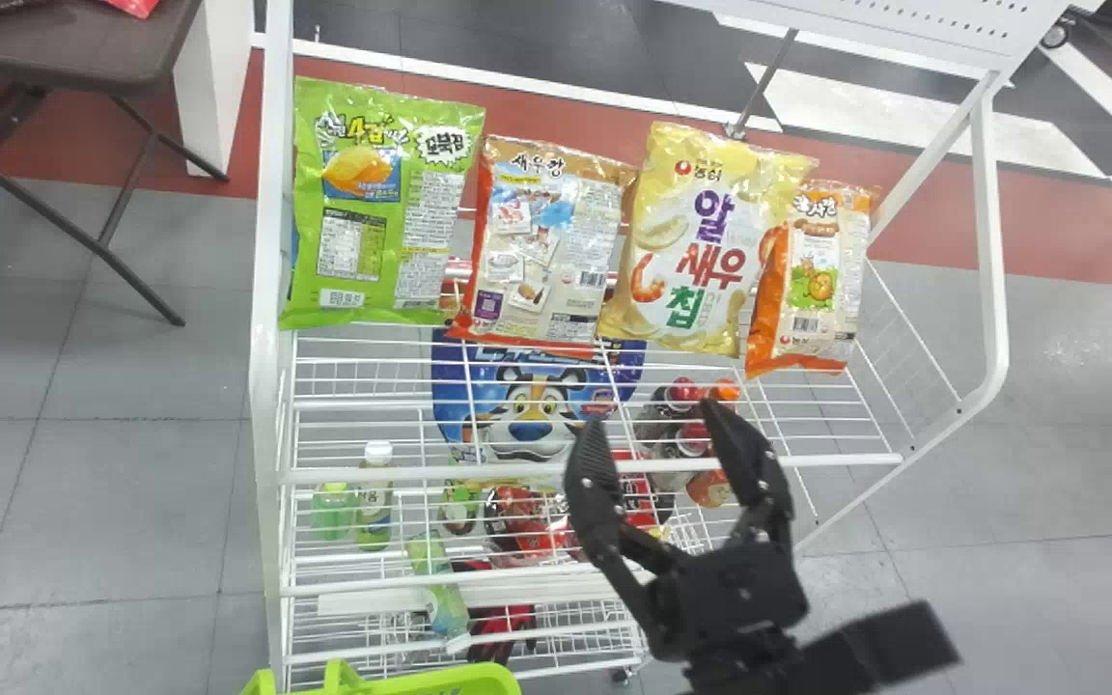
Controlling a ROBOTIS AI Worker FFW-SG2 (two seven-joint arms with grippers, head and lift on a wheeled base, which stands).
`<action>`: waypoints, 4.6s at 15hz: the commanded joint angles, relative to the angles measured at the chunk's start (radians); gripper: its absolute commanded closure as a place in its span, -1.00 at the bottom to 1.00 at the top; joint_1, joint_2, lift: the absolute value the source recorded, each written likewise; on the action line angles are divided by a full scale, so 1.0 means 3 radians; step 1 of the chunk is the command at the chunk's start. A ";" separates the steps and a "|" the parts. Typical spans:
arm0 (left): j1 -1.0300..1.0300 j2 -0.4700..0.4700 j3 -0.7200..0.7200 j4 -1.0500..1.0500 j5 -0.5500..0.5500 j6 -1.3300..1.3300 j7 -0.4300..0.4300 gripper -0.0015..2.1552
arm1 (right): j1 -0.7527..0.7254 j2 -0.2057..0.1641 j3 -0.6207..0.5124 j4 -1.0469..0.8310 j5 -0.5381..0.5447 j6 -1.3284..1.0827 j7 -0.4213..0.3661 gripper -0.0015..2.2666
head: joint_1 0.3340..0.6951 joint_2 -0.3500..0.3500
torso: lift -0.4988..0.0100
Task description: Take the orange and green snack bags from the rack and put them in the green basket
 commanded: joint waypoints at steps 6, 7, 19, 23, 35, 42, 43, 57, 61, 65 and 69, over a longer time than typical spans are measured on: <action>-0.0041 0.0049 -0.0079 -0.0001 -0.0060 0.0000 -0.0015 0.99 | -0.0803 0.0313 0.0486 0.0181 0.0501 0.1012 -0.0041 -0.87 | 1.00 -1.00 | 0.96; -0.0030 0.0055 -0.0084 -0.0006 -0.0060 0.0010 -0.0025 0.99 | -0.0961 0.0333 0.0542 0.0221 0.0526 0.1216 -0.0041 -0.87 | 1.00 -0.95 | 0.96; 0.0103 0.0121 -0.0171 -0.0098 -0.0172 0.0010 -0.0040 0.99 | -0.2347 0.0676 0.0711 0.1525 0.0542 0.1441 -0.0087 -0.87 | 1.00 -0.49 | 0.96; 0.0103 0.0116 -0.0155 -0.0098 -0.0172 0.0010 -0.0015 0.99 | -0.2725 0.0691 0.0695 0.1883 0.0394 0.1462 -0.0051 -0.87 | 1.00 -0.44 | 0.96; -0.0076 0.0116 -0.0130 -0.0011 -0.0157 0.0031 0.0006 0.99 | -0.3283 0.0852 0.0767 0.2466 0.0230 0.1656 0.0307 -0.84 | 1.00 -0.23 | 0.96; -0.0128 0.0111 -0.0109 0.0055 -0.0131 0.0021 -0.0005 0.99 | -0.3324 0.0852 0.0726 0.2574 0.0414 0.1748 0.0291 0.99 | 1.00 -0.19 | 0.96; -0.0133 0.0111 -0.0109 0.0060 -0.0131 0.0031 0.0001 0.99 | -0.3283 0.0852 0.0731 0.2553 0.0501 0.1625 0.0291 0.99 | 1.00 -0.20 | 0.96; -0.0082 0.0116 -0.0125 -0.0011 -0.0131 0.0021 -0.0005 0.99 | -0.1953 0.0359 0.0516 0.0400 0.0000 0.2321 0.0163 0.99 | 1.00 -0.37 | 0.96; -0.0076 0.0101 -0.0150 -0.0022 -0.0136 0.0031 0.0031 0.99 | -0.1258 0.0031 0.0107 -0.0540 -0.0358 0.2832 0.0214 0.99 | 1.00 -0.69 | 0.96; -0.0097 0.0090 -0.0191 -0.0022 -0.0188 0.0072 0.0159 0.99 | -0.0746 -0.0071 -0.0435 -0.1144 -0.0696 0.3446 0.0475 0.99 | 1.00 -1.00 | 0.96; -0.0122 0.0060 -0.0155 -0.0016 -0.0177 0.0082 0.0236 0.99 | -0.0465 0.0088 -0.1232 -0.1696 -0.1232 0.4959 0.0935 0.99 | 1.00 -1.00 | 0.96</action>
